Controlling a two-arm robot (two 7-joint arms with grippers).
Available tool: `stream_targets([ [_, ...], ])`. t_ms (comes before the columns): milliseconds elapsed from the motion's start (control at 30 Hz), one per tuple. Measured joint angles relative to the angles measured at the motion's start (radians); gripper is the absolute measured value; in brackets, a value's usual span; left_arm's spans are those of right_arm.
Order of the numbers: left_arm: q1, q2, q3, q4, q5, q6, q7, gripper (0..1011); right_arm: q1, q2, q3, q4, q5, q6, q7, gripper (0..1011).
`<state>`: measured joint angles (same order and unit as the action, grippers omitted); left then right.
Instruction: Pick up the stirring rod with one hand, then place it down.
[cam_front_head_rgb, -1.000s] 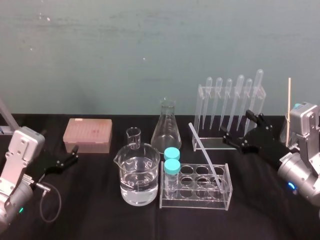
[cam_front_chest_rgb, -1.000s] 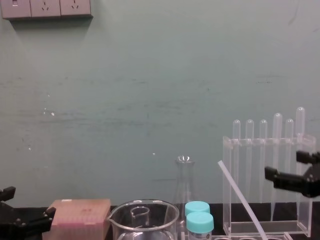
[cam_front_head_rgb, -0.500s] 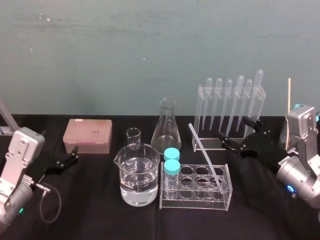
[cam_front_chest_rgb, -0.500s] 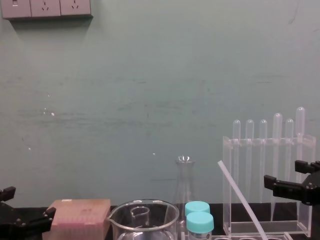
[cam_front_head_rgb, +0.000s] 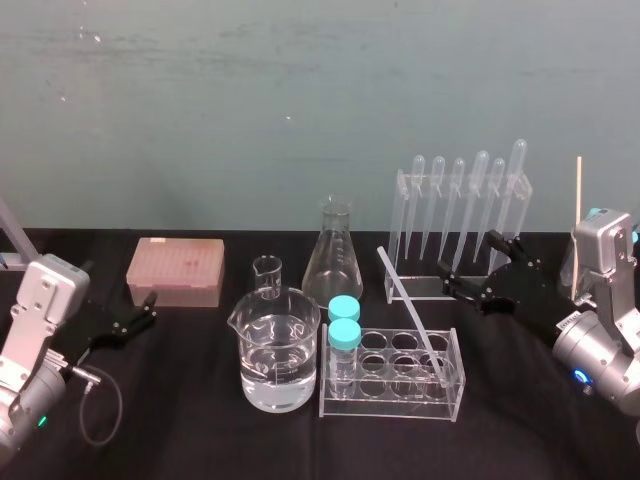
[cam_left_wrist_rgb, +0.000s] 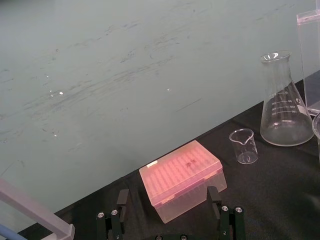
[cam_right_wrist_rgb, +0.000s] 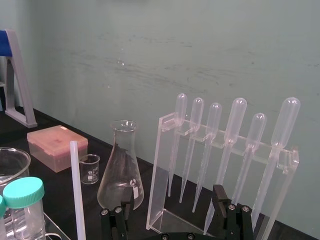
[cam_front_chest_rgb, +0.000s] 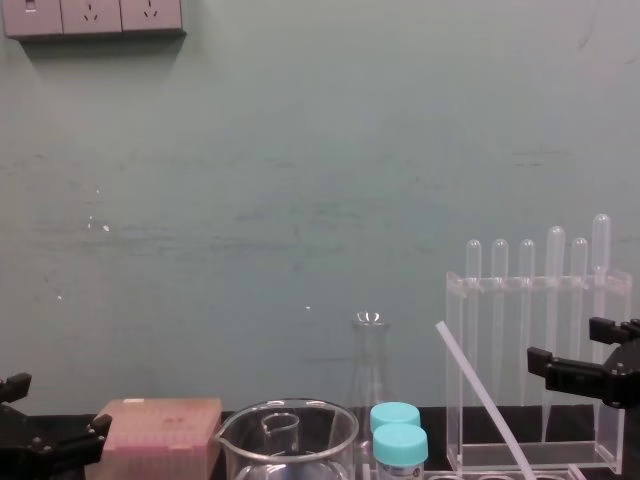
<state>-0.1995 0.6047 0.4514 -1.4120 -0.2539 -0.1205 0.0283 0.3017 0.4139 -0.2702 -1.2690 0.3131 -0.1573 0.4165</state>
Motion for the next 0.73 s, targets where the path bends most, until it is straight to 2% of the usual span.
stream_targets([
  [733,0.0,0.0,0.0,0.0,0.0,0.0,0.0,1000,0.0,0.0,0.0,0.0,-0.002,-0.003,-0.002,1003],
])
